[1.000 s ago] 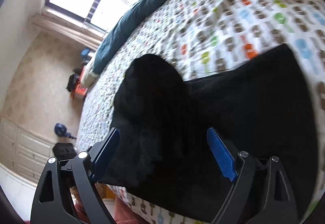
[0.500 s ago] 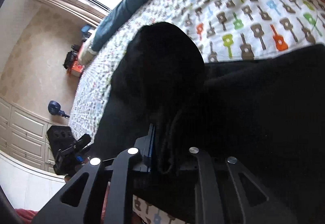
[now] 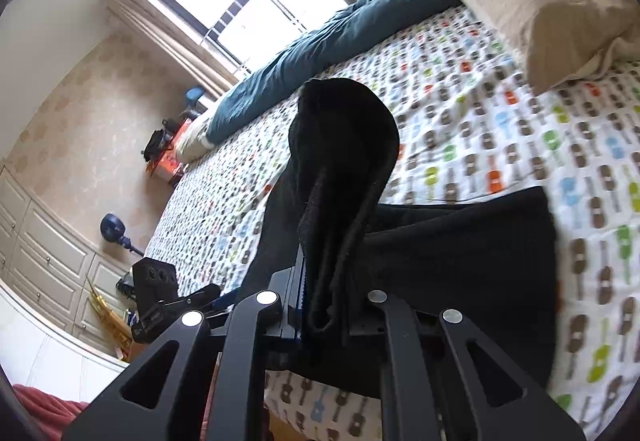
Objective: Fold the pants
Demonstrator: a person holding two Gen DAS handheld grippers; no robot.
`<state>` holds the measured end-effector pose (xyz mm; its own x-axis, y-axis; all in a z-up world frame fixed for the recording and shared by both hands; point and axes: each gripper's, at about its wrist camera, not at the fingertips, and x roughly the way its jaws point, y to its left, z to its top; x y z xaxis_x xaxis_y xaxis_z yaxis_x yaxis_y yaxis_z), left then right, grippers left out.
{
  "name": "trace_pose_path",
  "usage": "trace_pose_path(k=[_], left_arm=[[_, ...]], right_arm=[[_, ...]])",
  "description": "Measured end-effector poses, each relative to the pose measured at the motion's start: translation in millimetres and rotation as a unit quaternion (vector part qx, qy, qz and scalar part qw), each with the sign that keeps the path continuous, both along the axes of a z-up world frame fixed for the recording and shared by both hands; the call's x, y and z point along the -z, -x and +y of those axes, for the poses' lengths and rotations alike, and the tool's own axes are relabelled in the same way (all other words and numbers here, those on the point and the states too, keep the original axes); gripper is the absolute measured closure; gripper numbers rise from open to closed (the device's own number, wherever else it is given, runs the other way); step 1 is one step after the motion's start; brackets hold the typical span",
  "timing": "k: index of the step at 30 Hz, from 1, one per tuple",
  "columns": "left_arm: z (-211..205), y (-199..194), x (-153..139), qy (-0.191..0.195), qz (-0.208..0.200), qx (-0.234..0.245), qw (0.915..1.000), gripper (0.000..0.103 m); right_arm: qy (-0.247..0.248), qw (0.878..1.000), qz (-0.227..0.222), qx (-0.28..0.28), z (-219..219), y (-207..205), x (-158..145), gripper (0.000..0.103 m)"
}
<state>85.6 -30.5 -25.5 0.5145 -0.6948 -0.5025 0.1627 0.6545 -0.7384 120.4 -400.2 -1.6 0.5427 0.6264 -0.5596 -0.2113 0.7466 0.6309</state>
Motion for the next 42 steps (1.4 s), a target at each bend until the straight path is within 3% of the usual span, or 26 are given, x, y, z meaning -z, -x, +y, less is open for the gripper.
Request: trace_pose_path(k=[9, 25, 42], left_arm=[[-34.9, -1.8, 4.4, -0.02, 0.006, 0.035, 0.9992, 0.011], [-60.8, -5.5, 15.6, -0.03, 0.021, 0.06, 0.9976, 0.011], [-65.6, -10.2, 24.3, 0.007, 0.026, 0.083, 0.9962, 0.011]], right_arm=[[-0.017, 0.998, 0.037, 0.039, -52.9, 3.6, 45.4, 0.091], [-0.084, 0.991, 0.07, 0.078, -98.1, 16.1, 97.1, 0.091], [-0.115, 0.986, 0.074, 0.095, -119.8, 31.7, 106.5, 0.091]])
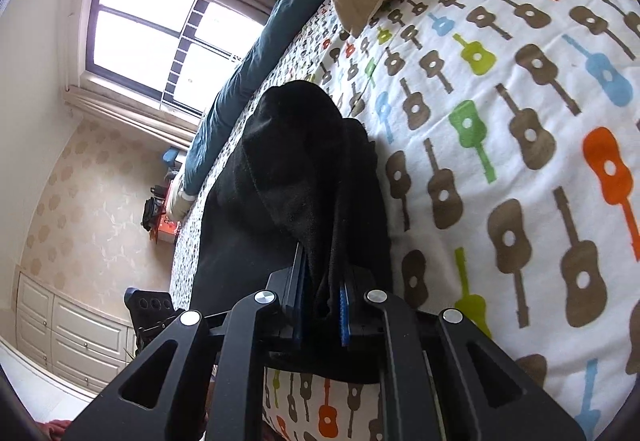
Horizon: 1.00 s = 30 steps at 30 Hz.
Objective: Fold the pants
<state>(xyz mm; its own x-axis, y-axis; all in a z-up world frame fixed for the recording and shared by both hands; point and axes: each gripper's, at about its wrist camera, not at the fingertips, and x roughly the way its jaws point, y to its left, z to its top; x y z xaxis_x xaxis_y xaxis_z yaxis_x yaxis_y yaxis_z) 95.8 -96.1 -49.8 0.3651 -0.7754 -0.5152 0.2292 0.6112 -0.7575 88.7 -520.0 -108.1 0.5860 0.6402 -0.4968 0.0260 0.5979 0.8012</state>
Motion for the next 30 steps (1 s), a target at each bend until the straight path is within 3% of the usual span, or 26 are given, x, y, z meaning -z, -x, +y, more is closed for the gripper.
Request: trace_pose_path(k=[6, 8, 9, 11, 14, 18, 23, 30], left_arm=[[7.2, -1.2, 0.6, 0.017, 0.002, 0.011, 0.9998, 0.011], [10.7, -1.4, 1.1, 0.026, 0.006, 0.012, 0.9996, 0.011], [12.6, -1.7, 0.8, 0.033, 0.008, 0.012, 0.9993, 0.011], [19.1, -2.6, 1.0, 0.053, 0.017, 0.013, 0.9984, 0.011], [26.3, -2.8, 3.4, 0.076, 0.027, 0.017, 0.9966, 0.011], [26.3, -0.7, 4.9, 0.073, 0.026, 0.02, 0.9968, 0.011], [13.5, 1.7, 4.5, 0.089, 0.03, 0.029, 0.9951, 0.011], [3.1, 2.3, 8.3, 0.08, 0.027, 0.02, 0.9963, 0.008]], right_arm=[[0.026, 0.999, 0.017, 0.032, -23.0, 16.2, 0.5, 0.09], [0.013, 0.998, 0.035, 0.047, -36.6, 27.7, 4.5, 0.082], [-0.002, 0.998, 0.035, 0.05, -41.9, 33.3, 4.2, 0.078], [-0.019, 0.998, 0.023, 0.061, -49.8, 47.7, -2.9, 0.047], [-0.029, 0.998, 0.0, 0.058, -48.7, 60.2, -15.2, 0.036], [-0.053, 0.998, -0.006, 0.041, -29.0, 60.1, -15.9, 0.032], [-0.041, 0.999, 0.009, 0.023, -1.3, 41.2, -4.6, 0.032], [-0.028, 0.999, 0.012, 0.026, 12.3, 30.8, -3.8, 0.029]])
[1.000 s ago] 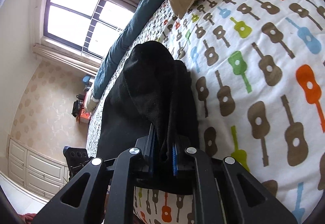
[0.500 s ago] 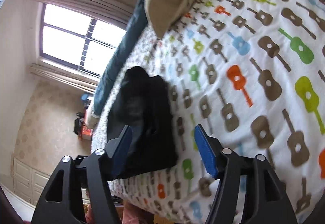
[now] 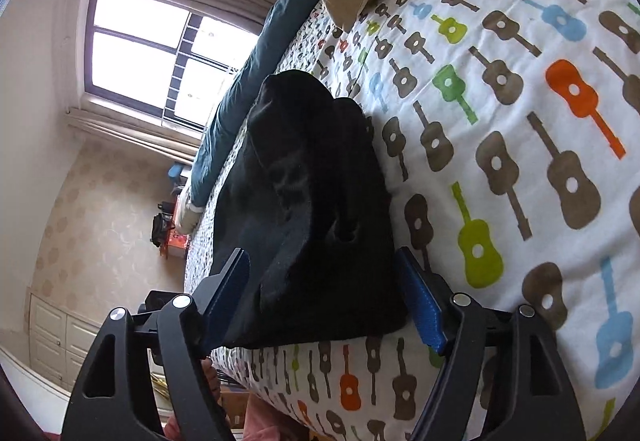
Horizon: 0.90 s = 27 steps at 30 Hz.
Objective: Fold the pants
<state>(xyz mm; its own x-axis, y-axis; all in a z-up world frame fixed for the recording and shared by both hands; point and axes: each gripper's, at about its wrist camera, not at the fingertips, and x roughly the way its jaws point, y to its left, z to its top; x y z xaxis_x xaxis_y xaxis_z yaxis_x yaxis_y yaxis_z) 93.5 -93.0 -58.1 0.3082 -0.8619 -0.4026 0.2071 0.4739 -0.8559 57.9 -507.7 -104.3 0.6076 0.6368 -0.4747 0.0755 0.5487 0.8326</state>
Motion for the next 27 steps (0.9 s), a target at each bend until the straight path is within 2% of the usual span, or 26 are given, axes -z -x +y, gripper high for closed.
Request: trace_pose_path(k=[5, 7, 8, 10, 12, 13, 14, 15, 17, 20, 27], left_arm=[[8.7, -0.7, 4.9, 0.033, 0.008, -0.001, 0.9994, 0.008], [5.6, -3.4, 5.8, 0.018, 0.016, 0.003, 0.9997, 0.008], [-0.5, -4.4, 4.2, -0.004, 0.017, 0.009, 0.9998, 0.008], [-13.5, -4.0, 0.6, -0.036, 0.008, 0.021, 0.9991, 0.016], [-24.3, -5.7, 3.4, -0.054, 0.013, 0.031, 0.998, 0.036], [-25.2, -7.6, 6.5, -0.054, 0.022, 0.028, 0.9979, 0.041], [-24.3, -10.1, 10.0, -0.05, 0.032, 0.025, 0.9979, 0.049], [-22.6, -11.9, 11.9, -0.048, 0.04, 0.024, 0.9978, 0.053], [-20.5, -11.2, 11.0, -0.053, 0.036, 0.024, 0.9976, 0.057], [-23.5, -6.4, 5.9, -0.077, 0.015, 0.023, 0.9967, 0.059], [-18.8, -5.7, -5.8, -0.106, -0.004, 0.016, 0.9943, 0.062]], right_arm=[[0.005, 1.0, 0.005, 0.004, -0.8, -5.0, -2.3, 0.029], [0.009, 1.0, 0.01, -0.002, -3.9, -10.6, 4.7, 0.029], [0.014, 1.0, 0.008, -0.01, -0.6, -13.6, 5.1, 0.029], [0.013, 1.0, 0.003, -0.028, 5.4, -18.6, 5.6, 0.029], [0.017, 0.999, 0.002, -0.044, 13.7, -25.2, 6.7, 0.03], [0.024, 0.999, 0.003, -0.049, 17.2, -27.9, 7.2, 0.034], [0.03, 0.998, 0.007, -0.052, 21.0, -31.5, 8.7, 0.045], [0.032, 0.998, 0.009, -0.053, 21.9, -32.8, 10.2, 0.048], [0.029, 0.998, 0.009, -0.054, 22.4, -34.2, 12.9, 0.058], [0.025, 0.998, 0.0, -0.051, 22.3, -31.5, 13.8, 0.061], [0.022, 0.998, -0.013, -0.053, 34.4, -29.1, 12.0, 0.062]])
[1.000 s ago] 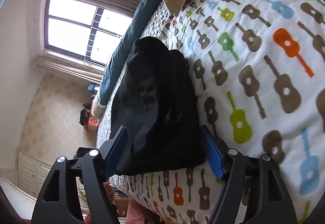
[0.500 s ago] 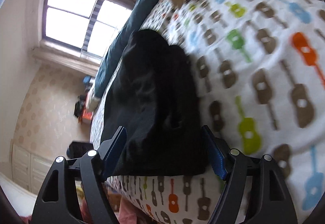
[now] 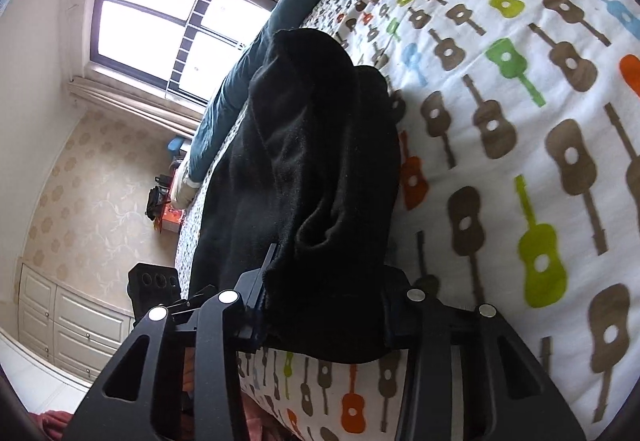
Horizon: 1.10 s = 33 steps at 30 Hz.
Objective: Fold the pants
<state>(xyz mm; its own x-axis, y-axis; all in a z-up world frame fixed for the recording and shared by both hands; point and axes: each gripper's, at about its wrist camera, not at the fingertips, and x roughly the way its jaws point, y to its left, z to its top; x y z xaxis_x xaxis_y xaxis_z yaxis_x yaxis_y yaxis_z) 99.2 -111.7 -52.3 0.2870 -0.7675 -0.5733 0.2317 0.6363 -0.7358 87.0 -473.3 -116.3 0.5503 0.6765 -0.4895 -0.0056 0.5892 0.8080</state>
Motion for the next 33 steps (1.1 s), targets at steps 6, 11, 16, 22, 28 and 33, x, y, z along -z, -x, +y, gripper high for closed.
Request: trace_pose_path(k=[6, 11, 16, 22, 28, 33], left_arm=[[20.5, 5.3, -7.1, -0.019, -0.015, -0.013, 0.9996, 0.062], [48.0, 10.3, -7.7, -0.016, -0.013, -0.034, 0.9992, 0.062], [69.5, 16.0, -9.1, -0.015, -0.014, -0.048, 0.9986, 0.062], [95.6, 21.5, -10.1, -0.013, -0.013, -0.067, 0.9976, 0.062], [121.8, 29.1, -8.8, -0.014, -0.012, -0.082, 0.9964, 0.062], [131.6, 32.6, -4.0, -0.009, -0.007, -0.086, 0.9963, 0.062]], right_arm=[[0.005, 1.0, 0.001, -0.018, 26.4, -4.0, -5.1, 0.062], [0.002, 0.999, 0.003, -0.039, 59.9, -10.7, -6.3, 0.062], [0.0, 0.999, 0.006, -0.05, 84.4, -16.8, -8.0, 0.062], [0.001, 0.997, 0.005, -0.07, 112.2, -23.2, -10.0, 0.062], [-0.003, 0.996, 0.003, -0.092, 140.2, -32.2, -14.5, 0.062], [-0.004, 0.996, 0.003, -0.094, 153.0, -35.5, -13.4, 0.062]])
